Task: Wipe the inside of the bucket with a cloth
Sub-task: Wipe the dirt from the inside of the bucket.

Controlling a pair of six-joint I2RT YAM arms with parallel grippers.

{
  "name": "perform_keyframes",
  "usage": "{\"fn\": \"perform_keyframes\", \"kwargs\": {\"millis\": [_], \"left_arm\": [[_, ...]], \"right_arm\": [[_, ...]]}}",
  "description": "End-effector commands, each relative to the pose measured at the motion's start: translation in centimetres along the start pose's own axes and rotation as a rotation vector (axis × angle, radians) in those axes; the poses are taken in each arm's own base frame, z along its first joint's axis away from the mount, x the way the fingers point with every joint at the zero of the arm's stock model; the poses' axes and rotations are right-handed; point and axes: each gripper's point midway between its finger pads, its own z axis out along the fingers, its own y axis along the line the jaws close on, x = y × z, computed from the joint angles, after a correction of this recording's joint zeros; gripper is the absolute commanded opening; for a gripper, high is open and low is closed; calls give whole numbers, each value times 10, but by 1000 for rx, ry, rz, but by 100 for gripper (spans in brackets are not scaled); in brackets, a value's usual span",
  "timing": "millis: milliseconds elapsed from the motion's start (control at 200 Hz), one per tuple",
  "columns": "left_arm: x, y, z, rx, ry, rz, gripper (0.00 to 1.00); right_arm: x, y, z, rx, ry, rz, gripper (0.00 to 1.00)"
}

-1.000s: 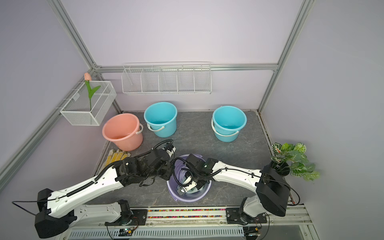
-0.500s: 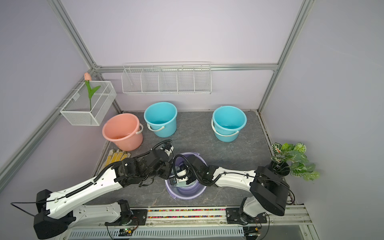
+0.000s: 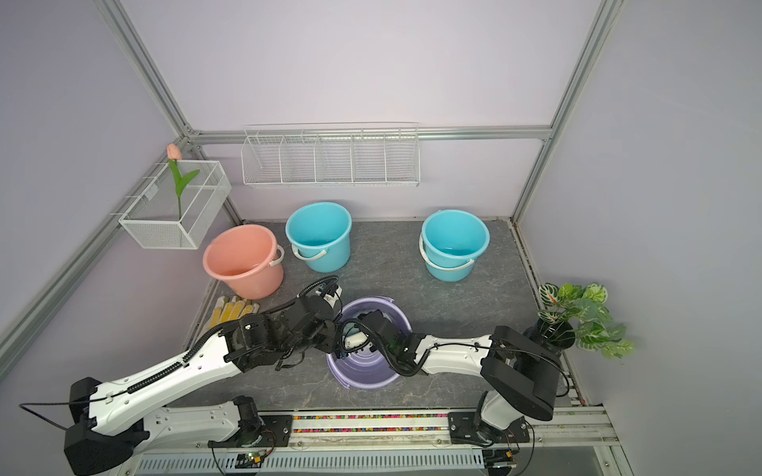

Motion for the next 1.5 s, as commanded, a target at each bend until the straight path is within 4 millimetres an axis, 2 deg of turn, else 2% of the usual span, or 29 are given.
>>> {"fn": "perform_keyframes", "kwargs": {"millis": [0,225,375,405,570,760,910,1175,1285,1350,1375,1495], "left_arm": [[-14,-23,0,97,-50,-38,0],[-12,-17,-3,76,-49,-37,0],[-12,-17,-3,72,-48,-37,0],[-12,-18,-3,72,-47,-36,0],[-11,-19,-1,70,-43,-32,0],[-11,-19,-1,69,-47,-32,0],[-8,-20,2,69,-42,-29,0],[-4,-22,9,77,-40,-30,0],[-3,-24,9,79,-39,-28,0],[-3,-24,9,78,-37,-25,0],[-2,-24,9,78,-37,-24,0],[-2,-24,9,80,-36,-22,0]], "right_arm": [[15,5,-7,-44,101,-178,7],[39,41,-41,-303,149,-317,7],[45,76,-72,-560,133,-294,7],[42,71,-75,-574,126,-273,7],[41,94,-94,-755,125,-214,7],[16,107,-109,-863,-6,-78,7],[-11,105,-114,-897,-163,60,7],[-60,87,-113,-874,-460,274,7],[-73,78,-100,-815,-512,335,7],[-77,66,-88,-744,-523,370,7],[-75,72,-84,-732,-511,381,7],[-75,54,-63,-579,-491,422,7]]}}
